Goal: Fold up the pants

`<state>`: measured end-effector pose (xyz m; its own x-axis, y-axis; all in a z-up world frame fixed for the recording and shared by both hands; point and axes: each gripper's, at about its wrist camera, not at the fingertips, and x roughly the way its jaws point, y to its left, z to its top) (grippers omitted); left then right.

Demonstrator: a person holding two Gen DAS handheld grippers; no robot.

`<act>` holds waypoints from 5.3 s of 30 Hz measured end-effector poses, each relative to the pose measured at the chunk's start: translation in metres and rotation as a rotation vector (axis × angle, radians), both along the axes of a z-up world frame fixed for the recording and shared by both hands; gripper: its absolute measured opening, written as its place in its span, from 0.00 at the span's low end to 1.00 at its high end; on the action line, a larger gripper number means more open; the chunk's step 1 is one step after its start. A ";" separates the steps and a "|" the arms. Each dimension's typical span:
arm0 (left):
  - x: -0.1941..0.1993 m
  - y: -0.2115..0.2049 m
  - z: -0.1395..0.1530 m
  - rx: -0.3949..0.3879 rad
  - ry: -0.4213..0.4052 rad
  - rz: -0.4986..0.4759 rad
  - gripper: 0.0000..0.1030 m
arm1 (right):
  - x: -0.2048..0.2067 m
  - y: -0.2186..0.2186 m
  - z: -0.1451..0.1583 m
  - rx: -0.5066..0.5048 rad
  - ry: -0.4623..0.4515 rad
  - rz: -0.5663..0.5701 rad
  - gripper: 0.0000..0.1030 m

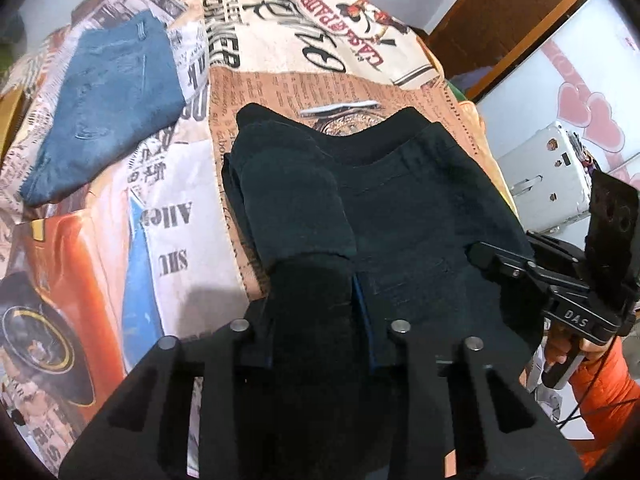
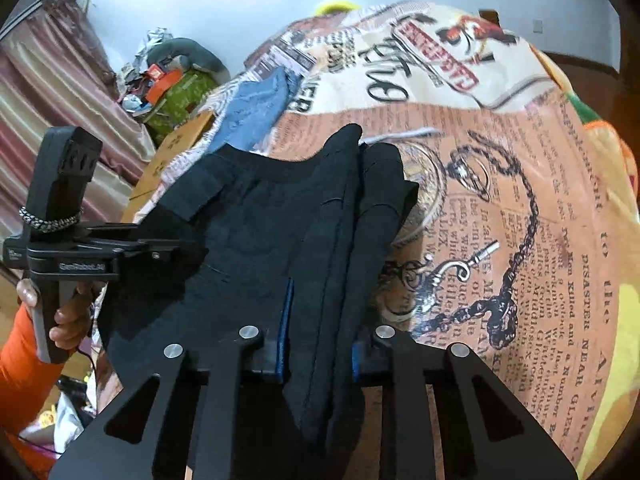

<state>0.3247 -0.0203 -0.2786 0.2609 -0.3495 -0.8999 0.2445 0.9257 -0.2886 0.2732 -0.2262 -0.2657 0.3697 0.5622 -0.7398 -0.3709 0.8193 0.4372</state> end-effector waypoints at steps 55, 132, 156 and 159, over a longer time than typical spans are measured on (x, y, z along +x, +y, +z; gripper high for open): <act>0.185 0.229 0.021 0.150 -0.421 0.451 0.24 | 0.219 0.239 0.032 -0.011 -0.320 0.099 0.16; -0.251 0.107 0.240 0.227 -1.086 0.500 0.99 | -0.125 0.102 0.227 0.076 -0.890 -0.063 0.99; -0.246 0.106 0.234 0.190 -1.056 0.483 1.00 | -0.136 0.095 0.217 0.062 -0.873 -0.082 0.99; -0.246 0.107 0.234 0.182 -1.050 0.481 1.00 | -0.137 0.095 0.216 0.060 -0.870 -0.082 0.99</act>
<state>0.0788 0.0868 -0.0449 0.9766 0.1001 -0.1903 -0.1032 0.9946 -0.0063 0.1365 -0.1317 -0.0494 0.8299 0.5383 -0.1464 -0.5342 0.8425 0.0700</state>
